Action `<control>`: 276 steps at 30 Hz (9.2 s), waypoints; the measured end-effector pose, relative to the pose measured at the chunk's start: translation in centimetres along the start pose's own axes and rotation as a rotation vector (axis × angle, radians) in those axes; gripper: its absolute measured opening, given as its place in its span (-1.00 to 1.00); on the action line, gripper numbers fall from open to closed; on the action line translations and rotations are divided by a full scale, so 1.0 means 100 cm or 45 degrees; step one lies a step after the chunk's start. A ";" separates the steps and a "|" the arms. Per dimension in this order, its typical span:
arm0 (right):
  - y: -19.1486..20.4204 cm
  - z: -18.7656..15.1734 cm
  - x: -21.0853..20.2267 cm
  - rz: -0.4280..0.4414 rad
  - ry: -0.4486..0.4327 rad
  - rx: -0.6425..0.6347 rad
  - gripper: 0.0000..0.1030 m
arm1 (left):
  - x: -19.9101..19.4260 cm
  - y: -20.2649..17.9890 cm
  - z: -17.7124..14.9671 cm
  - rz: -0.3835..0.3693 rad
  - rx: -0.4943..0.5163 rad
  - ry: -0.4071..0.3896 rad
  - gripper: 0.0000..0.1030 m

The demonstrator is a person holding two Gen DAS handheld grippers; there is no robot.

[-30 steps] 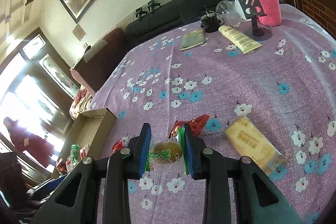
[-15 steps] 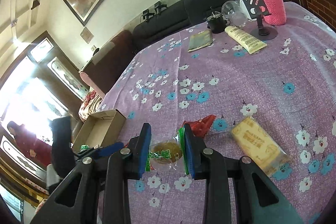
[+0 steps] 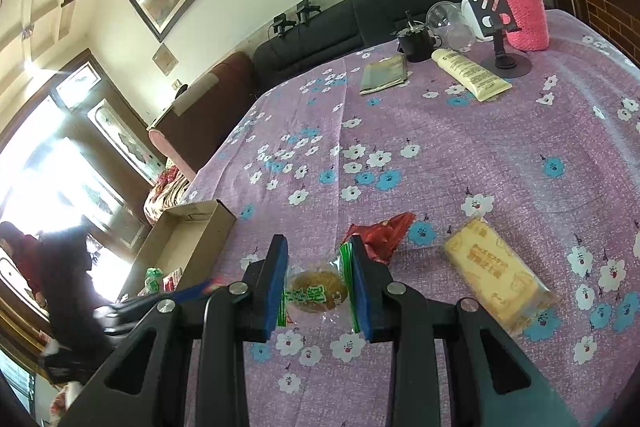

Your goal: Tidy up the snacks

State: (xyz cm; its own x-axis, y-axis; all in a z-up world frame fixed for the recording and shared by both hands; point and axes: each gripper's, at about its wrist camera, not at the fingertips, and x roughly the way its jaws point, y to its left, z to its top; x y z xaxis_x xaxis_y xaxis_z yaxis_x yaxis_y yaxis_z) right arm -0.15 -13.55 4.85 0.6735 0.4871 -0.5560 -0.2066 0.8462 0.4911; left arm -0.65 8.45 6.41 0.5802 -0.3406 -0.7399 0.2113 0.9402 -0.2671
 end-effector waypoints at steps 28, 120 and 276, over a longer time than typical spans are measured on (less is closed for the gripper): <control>0.231 -0.031 0.115 0.261 0.354 -0.354 -0.43 | -0.066 0.240 0.010 0.092 -0.469 -0.058 -0.33; -0.063 -0.013 -0.004 -0.350 0.211 -0.135 -0.36 | 0.054 -0.049 -0.018 -0.051 0.313 0.086 0.63; 0.180 -0.114 -0.037 -0.095 0.010 -0.521 0.20 | -0.166 0.005 -0.097 0.702 0.018 -0.502 0.87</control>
State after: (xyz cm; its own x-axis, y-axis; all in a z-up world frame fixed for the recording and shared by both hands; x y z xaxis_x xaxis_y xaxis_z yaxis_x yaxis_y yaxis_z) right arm -14.46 2.28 8.09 0.6921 0.4216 -0.5858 -0.4235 0.8945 0.1434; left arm -17.80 14.55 12.62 0.8490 0.2114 -0.4843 -0.1892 0.9773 0.0950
